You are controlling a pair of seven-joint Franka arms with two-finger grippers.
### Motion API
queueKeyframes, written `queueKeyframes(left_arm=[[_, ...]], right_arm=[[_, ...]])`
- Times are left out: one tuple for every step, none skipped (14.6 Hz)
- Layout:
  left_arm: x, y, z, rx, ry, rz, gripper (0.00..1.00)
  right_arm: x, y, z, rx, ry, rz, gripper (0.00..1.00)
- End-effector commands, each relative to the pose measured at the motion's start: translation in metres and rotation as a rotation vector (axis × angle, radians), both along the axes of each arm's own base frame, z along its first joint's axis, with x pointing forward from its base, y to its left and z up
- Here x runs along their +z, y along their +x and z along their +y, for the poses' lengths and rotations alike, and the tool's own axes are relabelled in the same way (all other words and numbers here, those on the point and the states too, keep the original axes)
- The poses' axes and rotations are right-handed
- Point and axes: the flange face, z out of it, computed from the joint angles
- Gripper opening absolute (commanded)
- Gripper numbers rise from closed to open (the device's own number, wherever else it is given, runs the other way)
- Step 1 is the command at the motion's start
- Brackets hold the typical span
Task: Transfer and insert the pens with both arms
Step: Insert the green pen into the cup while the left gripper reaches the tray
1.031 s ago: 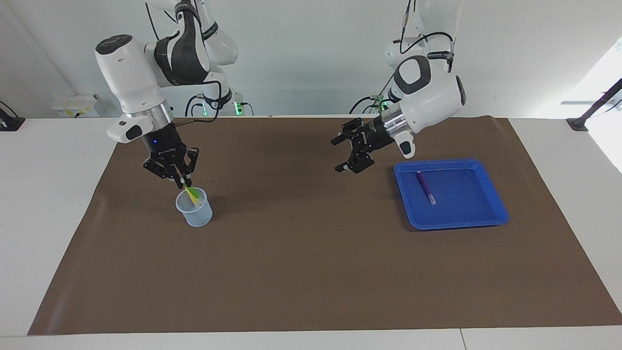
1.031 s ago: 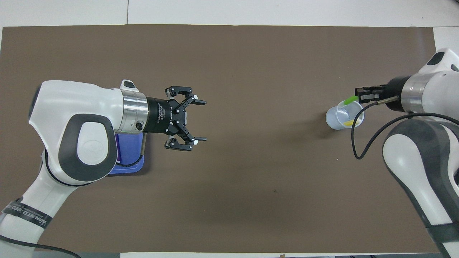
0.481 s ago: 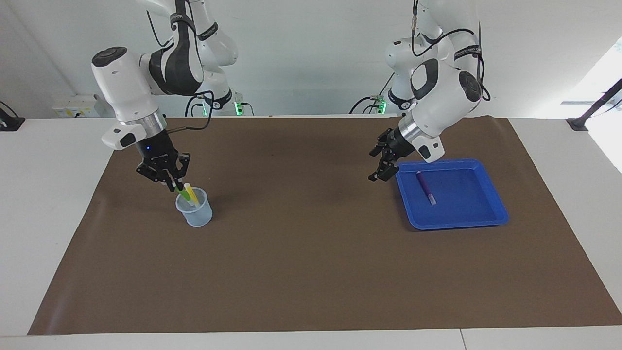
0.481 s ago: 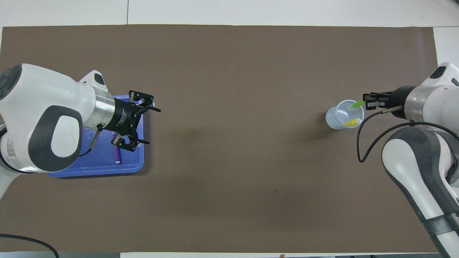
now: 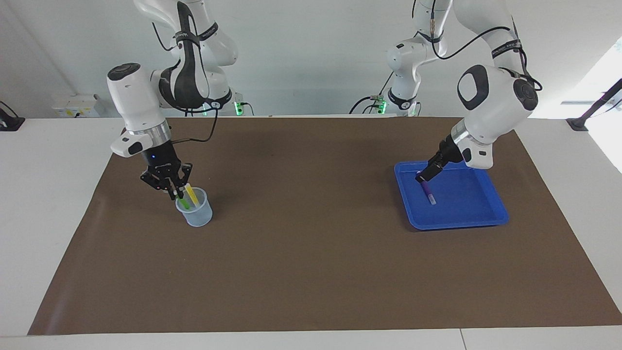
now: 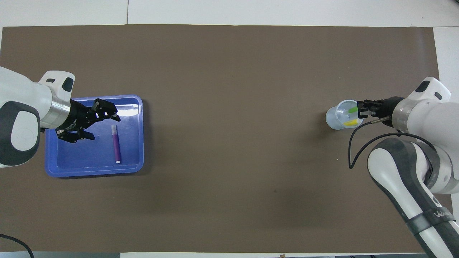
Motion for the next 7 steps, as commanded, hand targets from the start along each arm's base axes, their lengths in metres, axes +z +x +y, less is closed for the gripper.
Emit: queueKeyframes(left_arm=[[-0.027, -0.003, 0.010, -0.241, 0.050, -0.048, 1.00], [-0.039, -0.006, 0.010, -0.310, 0.067, -0.060, 1.00], [-0.048, -0.010, 0.008, -0.371, 0.076, -0.070, 1.00], [-0.056, -0.014, 0.007, -0.417, 0.083, -0.074, 1.00], [-0.063, -0.017, 0.007, -0.448, 0.091, -0.082, 1.00], [-0.071, -0.020, 0.006, -0.481, 0.107, -0.091, 1.00], [-0.079, -0.021, 0.006, -0.506, 0.123, -0.096, 1.00]], right_arm=[[-0.011, -0.003, -0.009, 0.020, -0.029, 0.001, 0.00], [-0.013, -0.004, -0.009, 0.020, -0.028, 0.006, 0.00], [-0.014, -0.004, -0.009, 0.021, -0.028, 0.007, 0.00], [-0.015, -0.003, -0.008, 0.022, -0.028, 0.009, 0.00], [-0.015, -0.004, -0.009, 0.021, -0.027, 0.010, 0.00], [-0.015, -0.004, -0.009, 0.021, -0.027, 0.010, 0.00], [-0.015, -0.004, -0.008, 0.022, -0.027, 0.010, 0.00]])
